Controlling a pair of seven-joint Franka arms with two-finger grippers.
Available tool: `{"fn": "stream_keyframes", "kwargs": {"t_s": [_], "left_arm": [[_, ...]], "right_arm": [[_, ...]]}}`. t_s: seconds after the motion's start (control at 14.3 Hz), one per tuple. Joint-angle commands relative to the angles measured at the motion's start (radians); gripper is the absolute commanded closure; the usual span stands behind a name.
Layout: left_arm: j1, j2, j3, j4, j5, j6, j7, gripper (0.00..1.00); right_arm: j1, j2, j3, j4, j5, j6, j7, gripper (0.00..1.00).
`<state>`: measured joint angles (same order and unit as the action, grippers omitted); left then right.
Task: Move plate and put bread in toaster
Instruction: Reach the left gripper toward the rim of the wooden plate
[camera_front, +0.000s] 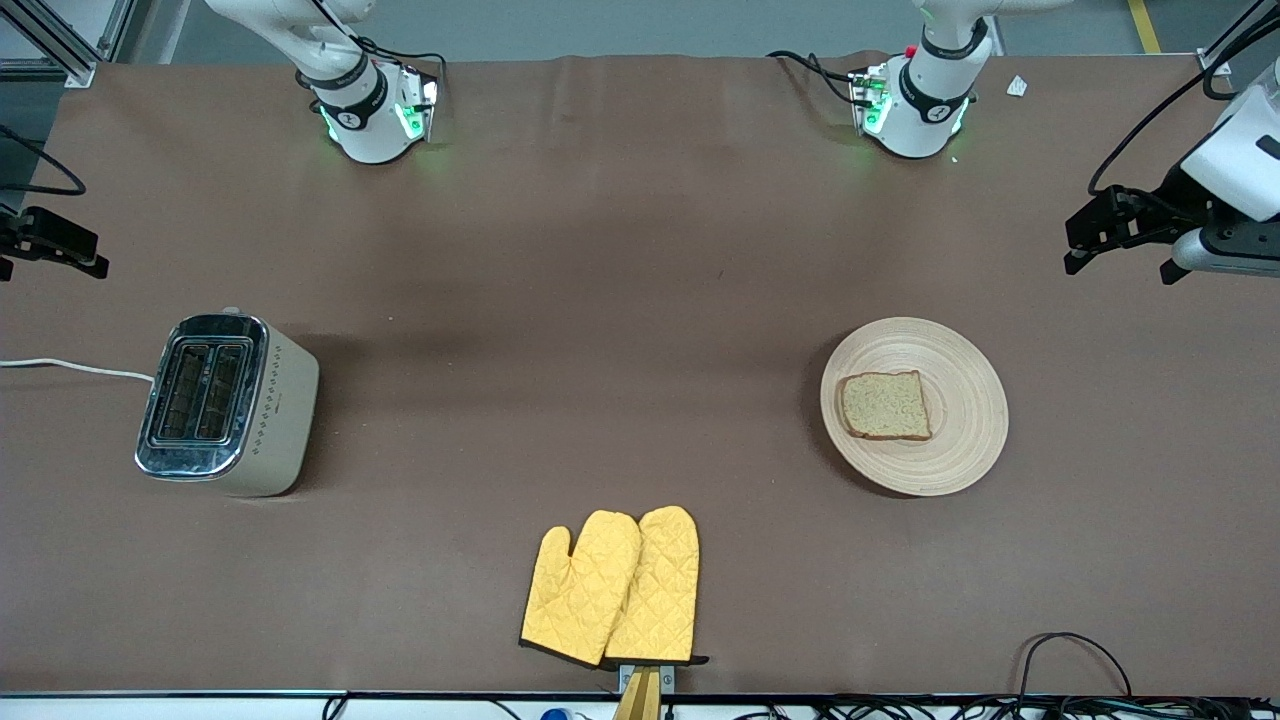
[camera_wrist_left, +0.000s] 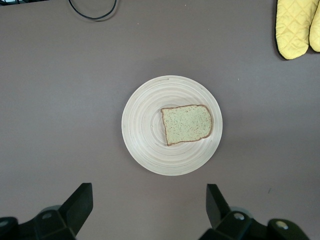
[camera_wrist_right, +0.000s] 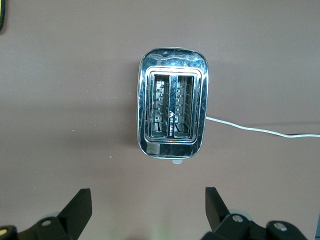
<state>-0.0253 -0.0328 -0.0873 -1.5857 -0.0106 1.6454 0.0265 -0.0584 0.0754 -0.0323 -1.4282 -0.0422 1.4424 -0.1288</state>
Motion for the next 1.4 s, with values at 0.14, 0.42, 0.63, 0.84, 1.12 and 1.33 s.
{"fn": "stream_keyframes", "kwargs": {"t_s": [0.14,0.42,0.63,0.84,1.12,1.33], "left_arm": [[0.002,0.014,-0.002,0.029,0.017,-0.024,-0.007,0.0],[0.094,0.117,0.012,0.02,-0.067,-0.024,0.102,0.0],[0.226,0.288,0.012,0.026,-0.292,-0.024,0.176,0.0],[0.313,0.52,0.012,0.065,-0.466,-0.013,0.352,0.0],[0.369,0.775,0.012,0.168,-0.561,0.017,0.557,0.0],[0.381,0.853,0.012,0.168,-0.6,0.068,0.654,0.0]], "right_arm": [[-0.003,-0.023,0.006,-0.024,0.005,0.006,0.015,0.0],[-0.003,-0.023,0.006,-0.024,0.005,0.006,0.015,0.0],[-0.005,-0.023,0.005,-0.024,0.005,0.006,0.015,0.0],[-0.005,-0.022,0.005,-0.023,0.016,0.006,0.015,0.0],[-0.009,-0.022,0.005,-0.023,0.019,0.004,0.015,0.0],[-0.009,-0.022,0.003,-0.023,0.019,0.004,0.015,0.0]]}}
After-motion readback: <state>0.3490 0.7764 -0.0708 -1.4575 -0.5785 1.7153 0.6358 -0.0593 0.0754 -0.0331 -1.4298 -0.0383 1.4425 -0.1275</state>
